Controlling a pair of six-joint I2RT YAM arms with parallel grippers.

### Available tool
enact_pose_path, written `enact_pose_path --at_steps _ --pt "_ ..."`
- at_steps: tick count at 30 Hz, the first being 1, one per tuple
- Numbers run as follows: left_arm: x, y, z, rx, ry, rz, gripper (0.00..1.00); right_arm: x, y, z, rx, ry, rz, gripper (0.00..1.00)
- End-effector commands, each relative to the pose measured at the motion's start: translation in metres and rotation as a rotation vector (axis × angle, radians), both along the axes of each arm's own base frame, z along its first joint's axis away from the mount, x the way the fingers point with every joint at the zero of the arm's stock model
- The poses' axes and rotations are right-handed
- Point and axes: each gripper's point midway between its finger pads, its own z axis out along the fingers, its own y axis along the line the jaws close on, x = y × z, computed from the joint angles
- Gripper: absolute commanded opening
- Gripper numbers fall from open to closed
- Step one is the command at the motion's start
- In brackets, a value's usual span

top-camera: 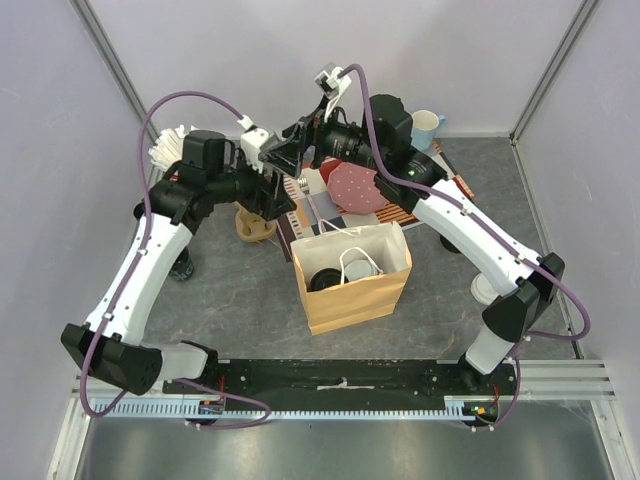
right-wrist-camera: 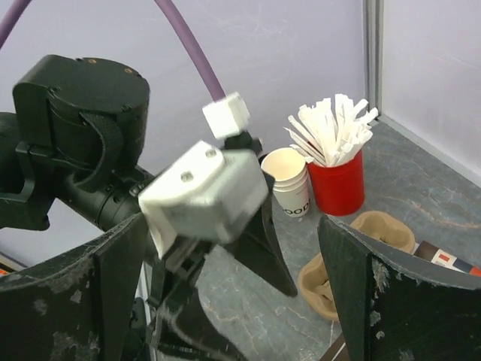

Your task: Pack the takeout coffee

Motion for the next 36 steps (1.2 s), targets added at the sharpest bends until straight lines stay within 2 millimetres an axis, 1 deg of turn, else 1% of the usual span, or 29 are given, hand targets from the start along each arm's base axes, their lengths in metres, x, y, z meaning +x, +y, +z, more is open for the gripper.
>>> enact_pose_path --at_steps 1,3,4,7,8,10,11,12,14,15,17,18,19,20,21,23,24,25,26,27,28,29,30,31,32,33,34,36 --pt "0.015 0.017 0.09 -0.187 -0.217 0.082 0.81 0.087 -0.055 -0.043 -0.091 0.089 -0.321 0.98" --pt "0.022 0.027 0.092 -0.202 -0.207 0.126 0.8 0.09 -0.054 -0.044 -0.094 0.086 -0.311 0.98" --pt "0.024 0.029 0.095 -0.206 -0.211 0.133 0.8 0.091 -0.053 -0.042 -0.093 0.074 -0.308 0.98" --pt "0.026 0.039 0.102 -0.216 -0.218 0.159 0.8 0.093 -0.049 -0.045 -0.098 0.071 -0.292 0.98" --pt "0.028 0.043 0.104 -0.223 -0.216 0.176 0.8 0.094 -0.048 -0.049 -0.104 0.075 -0.287 0.98" --pt "0.038 0.064 0.105 -0.222 -0.22 0.258 0.8 0.094 -0.046 -0.055 -0.114 0.078 -0.276 0.98" --pt "0.045 0.075 0.104 -0.198 -0.234 0.299 0.8 0.095 -0.046 -0.058 -0.121 0.075 -0.275 0.98" --pt "0.057 0.1 0.098 -0.153 -0.245 0.401 0.76 0.094 -0.045 -0.058 -0.122 0.073 -0.264 0.98" --pt "0.07 0.126 0.086 -0.095 -0.247 0.502 0.69 0.095 -0.044 -0.063 -0.132 0.075 -0.256 0.98" --pt "0.079 0.157 0.082 -0.027 -0.284 0.576 0.64 0.095 -0.045 -0.064 -0.139 0.066 -0.252 0.98" --pt "0.085 0.178 0.065 0.027 -0.283 0.573 0.62 0.094 -0.043 -0.066 -0.146 0.057 -0.235 0.98" --pt "0.089 0.201 0.055 0.05 -0.267 0.615 0.59 0.094 -0.043 -0.067 -0.152 0.049 -0.233 0.98" --pt "0.091 0.209 0.046 0.066 -0.249 0.611 0.58 0.095 -0.042 -0.068 -0.155 0.047 -0.232 0.98" --pt "0.098 0.217 0.029 0.104 -0.227 0.561 0.55 0.095 -0.043 -0.068 -0.156 0.044 -0.233 0.98" --pt "0.1 0.232 0.02 0.138 -0.212 0.575 0.55 0.095 -0.043 -0.069 -0.16 0.043 -0.231 0.98" --pt "0.105 0.243 0.002 0.229 -0.202 0.528 0.55 0.097 -0.045 -0.072 -0.166 0.045 -0.234 0.98" --pt "0.11 0.246 -0.011 0.251 -0.185 0.504 0.56 0.097 -0.046 -0.074 -0.169 0.048 -0.235 0.98" --pt "0.113 0.245 -0.019 0.268 -0.18 0.47 0.57 0.098 -0.046 -0.077 -0.173 0.052 -0.236 0.98" --pt "0.116 0.244 -0.021 0.289 -0.203 0.427 0.59 0.098 -0.048 -0.079 -0.176 0.056 -0.238 0.98" --pt "0.121 0.246 -0.024 0.298 -0.207 0.422 0.64 0.099 -0.049 -0.08 -0.176 0.059 -0.238 0.98" --pt "0.129 0.251 -0.032 0.308 -0.196 0.425 0.66 0.1 -0.05 -0.082 -0.178 0.067 -0.242 0.98" --pt "0.137 0.259 -0.033 0.334 -0.205 0.451 0.67 0.1 -0.05 -0.083 -0.179 0.068 -0.242 0.98" --pt "0.143 0.263 -0.038 0.348 -0.197 0.454 0.68 0.1 -0.05 -0.083 -0.178 0.071 -0.242 0.98" --pt "0.153 0.269 -0.04 0.361 -0.193 0.462 0.67 0.101 -0.05 -0.085 -0.178 0.074 -0.242 0.98" --pt "0.159 0.274 -0.042 0.382 -0.192 0.468 0.61 0.102 -0.051 -0.085 -0.178 0.075 -0.24 0.98" --pt "0.161 0.276 -0.045 0.388 -0.179 0.466 0.58 0.102 -0.05 -0.086 -0.178 0.077 -0.239 0.98" --pt "0.166 0.278 -0.047 0.394 -0.175 0.462 0.56 0.103 -0.051 -0.086 -0.179 0.078 -0.242 0.98" --pt "0.168 0.28 -0.05 0.408 -0.177 0.453 0.55 0.104 -0.052 -0.086 -0.178 0.081 -0.246 0.98"
